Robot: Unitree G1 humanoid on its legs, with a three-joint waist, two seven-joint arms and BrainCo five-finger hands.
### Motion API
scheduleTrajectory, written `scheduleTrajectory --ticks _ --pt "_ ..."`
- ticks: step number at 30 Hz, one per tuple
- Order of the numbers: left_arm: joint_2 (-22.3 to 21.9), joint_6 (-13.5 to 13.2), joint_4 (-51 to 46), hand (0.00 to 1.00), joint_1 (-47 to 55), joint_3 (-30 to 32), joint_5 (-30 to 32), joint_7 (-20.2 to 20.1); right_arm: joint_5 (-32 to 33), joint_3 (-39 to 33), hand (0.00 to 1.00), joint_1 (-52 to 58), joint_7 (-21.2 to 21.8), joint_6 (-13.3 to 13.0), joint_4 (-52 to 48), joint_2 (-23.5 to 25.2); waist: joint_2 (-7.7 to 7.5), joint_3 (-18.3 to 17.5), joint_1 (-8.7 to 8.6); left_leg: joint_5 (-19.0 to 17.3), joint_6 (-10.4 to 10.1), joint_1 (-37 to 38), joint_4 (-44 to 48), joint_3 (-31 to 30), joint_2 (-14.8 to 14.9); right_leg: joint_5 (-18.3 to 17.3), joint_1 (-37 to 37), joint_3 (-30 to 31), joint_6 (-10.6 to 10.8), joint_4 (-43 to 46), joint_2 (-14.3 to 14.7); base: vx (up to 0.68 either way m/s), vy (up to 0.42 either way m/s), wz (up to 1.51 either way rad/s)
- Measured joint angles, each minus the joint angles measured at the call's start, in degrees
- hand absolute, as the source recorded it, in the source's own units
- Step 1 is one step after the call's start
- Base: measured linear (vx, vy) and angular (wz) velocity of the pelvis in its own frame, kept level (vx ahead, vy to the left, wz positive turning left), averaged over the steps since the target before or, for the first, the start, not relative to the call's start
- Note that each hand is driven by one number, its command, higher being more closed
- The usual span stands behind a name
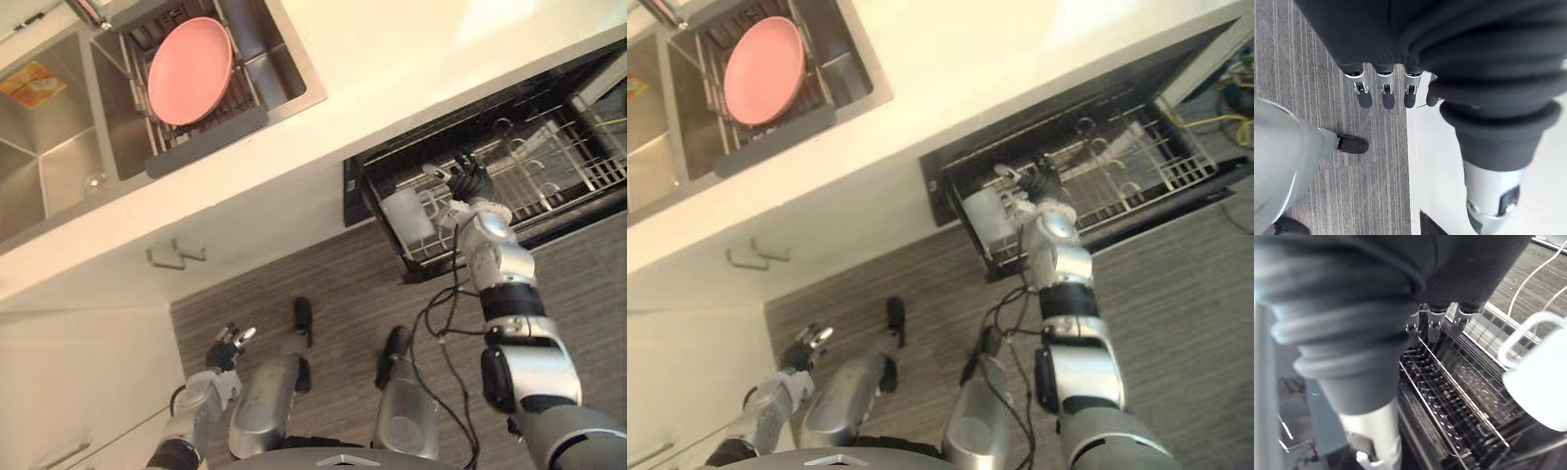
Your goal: Walk over to the sink, pick up the cup, carry it to the dishwasher, place the cup inside the dishwasher, then close the dishwasher door
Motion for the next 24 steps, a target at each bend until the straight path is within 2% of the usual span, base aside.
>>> scheduleTrajectory --ticks 1,2,7,9,11,12,13,15,16,19,24 --pt "0.0 0.0 0.1 0.0 0.2 0.0 0.0 0.1 0.0 -0.5 0.0 1.2 -0.5 -0.6 -1.6 0.7 -0.56 -0.3 -0.06 -0.1 -0.1 0.1 0.0 0.2 0.0 0.1 0.1 0.1 0.0 -0.2 0.0 0.07 0.003 -0.16" --pt "-0.2 0.0 0.5 0.0 0.4 0.0 0.0 0.3 -0.1 -1.7 0.0 4.3 -1.1 -2.2 -5.3 2.5 -1.81 -0.8 -0.1 -0.4 -0.1 0.7 0.0 0.8 0.1 0.4 0.6 0.6 0.1 -0.9 0.2 0.05 0.005 -0.15" --pt "-0.8 -0.1 2.2 0.0 1.2 1.1 0.9 1.2 0.3 -4.1 0.0 11.9 -2.2 -7.0 -13.2 6.8 -3.96 -2.1 -0.71 -1.7 -0.1 3.1 0.0 1.5 0.4 1.2 4.1 1.0 0.3 -4.3 1.1 0.05 0.001 -0.11" --pt "-0.8 -0.1 2.5 0.0 2.5 2.8 1.8 1.4 2.0 -5.3 0.0 16.1 -2.1 -9.4 -17.2 8.9 -5.29 -3.0 -1.18 -2.2 -0.1 3.8 0.0 2.0 0.7 1.9 5.3 1.3 0.4 -6.1 1.7 0.05 -0.008 -0.12" --pt "-0.8 -0.1 3.0 0.0 2.7 3.3 2.4 1.4 2.7 -6.1 0.0 17.8 -1.8 -10.2 -18.7 9.8 -5.73 -3.4 -1.3 -2.4 -0.1 4.0 0.0 2.2 0.8 2.3 5.9 1.3 0.4 -7.1 1.9 0.05 -0.002 -0.1" --pt "-0.8 -0.1 3.5 0.0 2.8 3.8 2.9 1.4 3.3 -6.5 0.0 19.3 -1.6 -11.9 -20.2 10.9 -6.26 -4.1 -1.34 -2.7 -0.1 4.2 0.0 2.7 0.8 2.5 6.0 1.7 0.4 -7.7 2.0 0.05 0.001 -0.13" --pt "-0.9 -0.1 3.9 0.0 2.8 4.0 3.0 1.4 3.5 -6.7 0.0 19.8 -1.3 -12.5 -20.8 11.4 -6.44 -4.4 -1.38 -2.8 -0.2 4.3 0.0 2.9 0.8 2.6 6.2 1.9 0.5 -8.0 2.1 0.07 0.005 -0.15" --pt "-0.9 -0.1 4.5 0.0 2.8 4.3 3.4 1.5 4.9 -6.9 0.0 21.8 0.7 -14.6 -23.6 12.4 -6.6 -4.6 -1.62 -3.3 -0.1 5.5 0.0 3.0 0.7 2.9 7.8 2.0 0.7 -9.1 2.1 0.07 0.004 -0.08" --pt "-0.9 -0.1 4.6 0.0 3.2 4.4 3.5 1.5 5.1 -7.0 0.0 23.4 2.4 -16.5 -26.2 13.3 -6.81 -5.7 -1.73 -3.6 -0.2 5.7 0.0 3.0 0.7 3.0 8.1 2.1 0.7 -9.7 2.2 0.06 -0.001 -0.03" --pt "-1.1 -0.1 5.3 0.0 3.7 5.5 3.8 1.5 4.8 -7.0 0.0 25.2 4.9 -19.0 -29.6 14.0 -7.43 -6.9 -1.95 -3.9 -0.3 6.5 0.0 2.9 0.8 3.5 9.8 1.9 0.8 -11.3 2.6 0.06 -0.01 0.01" --pt "-1.3 -0.6 7.4 0.0 4.3 7.5 4.6 1.4 4.8 -6.9 0.0 28.1 10.0 -19.8 -33.7 14.1 -8.35 -9.3 -2.04 -4.5 -0.6 7.7 0.0 2.7 1.0 3.7 12.1 0.9 0.7 -13.2 3.1 0.04 -0.017 0.04"
